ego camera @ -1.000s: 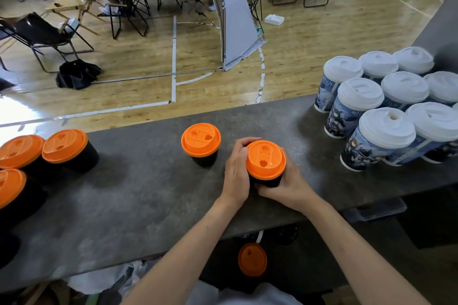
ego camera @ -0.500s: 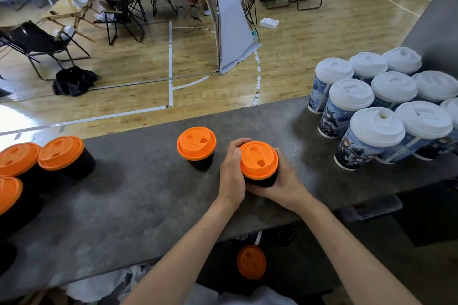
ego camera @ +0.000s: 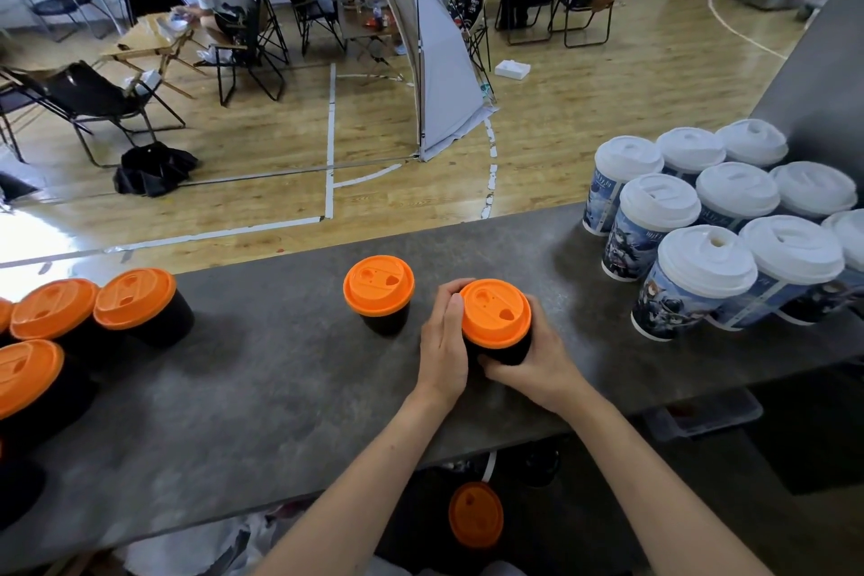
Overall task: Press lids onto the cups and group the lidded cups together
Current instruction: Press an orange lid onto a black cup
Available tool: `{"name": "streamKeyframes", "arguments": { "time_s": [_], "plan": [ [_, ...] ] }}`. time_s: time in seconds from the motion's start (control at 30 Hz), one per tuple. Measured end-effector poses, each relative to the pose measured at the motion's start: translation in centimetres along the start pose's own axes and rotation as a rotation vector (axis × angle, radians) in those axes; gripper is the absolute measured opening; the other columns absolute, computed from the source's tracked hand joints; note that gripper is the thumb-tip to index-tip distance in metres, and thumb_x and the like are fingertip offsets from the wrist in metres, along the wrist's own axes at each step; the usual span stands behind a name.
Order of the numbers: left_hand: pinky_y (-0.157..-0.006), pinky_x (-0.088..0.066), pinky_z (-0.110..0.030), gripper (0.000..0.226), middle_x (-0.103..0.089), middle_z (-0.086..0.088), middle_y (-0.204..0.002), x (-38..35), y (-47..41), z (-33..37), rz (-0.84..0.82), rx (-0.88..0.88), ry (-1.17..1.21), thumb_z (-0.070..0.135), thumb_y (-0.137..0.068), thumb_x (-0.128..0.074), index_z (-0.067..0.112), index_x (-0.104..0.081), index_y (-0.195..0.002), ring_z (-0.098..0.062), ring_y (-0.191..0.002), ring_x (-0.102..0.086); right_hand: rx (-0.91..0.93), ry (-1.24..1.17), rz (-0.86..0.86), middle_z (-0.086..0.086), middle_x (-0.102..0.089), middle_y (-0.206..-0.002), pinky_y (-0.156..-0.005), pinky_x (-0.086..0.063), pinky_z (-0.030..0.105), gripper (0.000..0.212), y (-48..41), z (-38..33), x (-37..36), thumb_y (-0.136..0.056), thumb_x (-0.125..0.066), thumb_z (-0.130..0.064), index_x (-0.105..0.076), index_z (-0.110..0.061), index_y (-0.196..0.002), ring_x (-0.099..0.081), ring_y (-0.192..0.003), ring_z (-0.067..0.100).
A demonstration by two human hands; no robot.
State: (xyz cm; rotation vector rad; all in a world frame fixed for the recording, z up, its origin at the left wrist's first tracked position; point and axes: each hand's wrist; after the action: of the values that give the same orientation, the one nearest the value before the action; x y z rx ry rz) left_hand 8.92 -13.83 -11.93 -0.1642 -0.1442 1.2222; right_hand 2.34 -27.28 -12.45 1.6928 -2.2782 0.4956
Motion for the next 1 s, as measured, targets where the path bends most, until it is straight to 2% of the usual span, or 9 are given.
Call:
{"name": "streamKeyframes", "arguments": {
  "time_s": [0.17,0.3,0.43,0.57,0.67,0.73,0.8,0.9,1.0],
  "plan": [
    [-0.094,-0.048,-0.021,0.038,-0.07,0.0,-0.113,0.1,-0.2,-0.2,0.011,-0.011,0.02,0.026,-0.106,-0.03,0.012,-0.061,-0.12,-0.013,-0.109,-0.066,0.023,-0.008,-0.032,-0.011,-0.056,-0.132,-0.103,-0.044,0.024,0.09,0.0,-0.2,-0.7,-0.063,-0.093,-0.044,-0.044,-0.032,-0.137,-0.054,-0.126,0.005],
    [-0.095,-0.048,-0.023,0.036,-0.07,0.006,-0.112,0.1,-0.3,-0.3,-0.011,-0.016,0.018,0.027,-0.105,-0.031,0.015,-0.061,-0.119,-0.014,-0.11,-0.066,-0.001,-0.031,0.015,-0.014,-0.061,-0.126,-0.099,-0.045,0.017,0.082,0.0,-0.1,-0.3,-0.064,-0.096,-0.03,-0.049,-0.03,-0.131,-0.057,-0.119,-0.001],
    [-0.098,-0.048,-0.024,0.045,-0.07,0.015,-0.113,0.2,-0.6,0.1,-0.012,0.052,0.037,0.054,-0.1,-0.034,0.024,-0.06,-0.121,-0.01,-0.114,-0.064,-0.111,-0.139,0.016,-0.011,-0.065,-0.12,-0.091,-0.046,0.01,0.066,-0.2,-0.8,0.1,-0.071,-0.092,-0.018,-0.053,-0.024,-0.124,-0.061,-0.109,-0.007],
    [-0.1,-0.049,-0.035,0.063,-0.067,0.003,-0.114,-0.3,-0.8,1.2,-0.044,0.212,0.082,0.072,-0.088,-0.043,0.022,-0.058,-0.125,-0.016,-0.114,-0.063,-0.202,-0.427,0.027,0.003,-0.073,-0.118,-0.096,-0.054,0.035,0.052,-0.3,-2.5,0.3,-0.077,-0.078,-0.044,-0.062,-0.023,-0.122,-0.068,-0.111,0.018],
    [-0.104,-0.048,-0.039,0.066,-0.066,-0.001,-0.115,-0.7,-1.5,3.9,-0.036,0.282,0.22,0.068,-0.081,-0.058,0.018,-0.057,-0.125,-0.015,-0.113,-0.061,-0.218,-0.589,0.082,0.003,-0.074,-0.106,-0.084,-0.054,0.034,0.073,-0.1,-5.3,0.4,-0.068,-0.078,-0.062,-0.063,-0.014,-0.121,-0.068,-0.096,0.016],
    [-0.1,-0.05,-0.037,0.069,-0.067,-0.006,-0.117,-0.5,-2.0,6.8,-0.058,0.27,0.285,0.067,-0.076,-0.065,0.018,-0.06,-0.125,-0.018,-0.113,-0.063,-0.226,-0.731,0.102,0.014,-0.067,-0.099,-0.065,-0.05,0.029,0.095,0.0,-7.7,0.8,-0.064,-0.079,-0.071,-0.058,-0.001,-0.124,-0.063,-0.078,0.017],
    [-0.096,-0.053,-0.043,0.071,-0.069,-0.014,-0.12,0.0,-2.2,10.1,-0.122,0.256,0.318,0.066,-0.075,-0.068,0.016,-0.063,-0.126,-0.024,-0.109,-0.067,-0.236,-0.897,0.083,0.025,-0.059,-0.095,-0.053,-0.045,0.027,0.087,0.3,-10.6,1.4,-0.074,-0.072,-0.067,-0.058,0.006,-0.118,-0.056,-0.062,0.019],
    [-0.071,-0.062,-0.04,0.077,-0.076,-0.013,-0.1,0.7,-1.9,14.7,-0.211,0.293,0.403,0.061,-0.071,-0.074,0.009,-0.064,-0.126,-0.026,-0.083,-0.075,-0.243,-1.095,-0.064,0.022,-0.058,-0.089,-0.049,-0.04,0.028,0.06,1.3,-14.6,2.2,-0.087,-0.05,-0.059,-0.068,-0.004,-0.105,-0.05,-0.052,0.02],
    [-0.048,-0.053,-0.034,0.054,-0.072,-0.009,-0.082,1.2,-0.9,18.2,-0.209,0.239,0.368,0.062,-0.065,-0.077,0.028,-0.071,-0.106,-0.025,-0.06,-0.068,-0.168,-1.132,-0.196,0.014,-0.062,-0.091,-0.056,-0.041,0.03,0.062,3.1,-17.6,3.0,-0.09,-0.04,-0.064,-0.076,-0.016,-0.106,-0.051,-0.056,0.018]
  ]
}}
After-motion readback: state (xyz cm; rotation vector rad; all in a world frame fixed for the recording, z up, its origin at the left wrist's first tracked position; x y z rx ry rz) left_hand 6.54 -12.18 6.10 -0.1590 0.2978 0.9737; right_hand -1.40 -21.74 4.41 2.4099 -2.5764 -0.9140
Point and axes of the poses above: each hand's wrist, its own y-axis away from the middle knuckle, its own x-axis out of the back of the hand, z = x × y
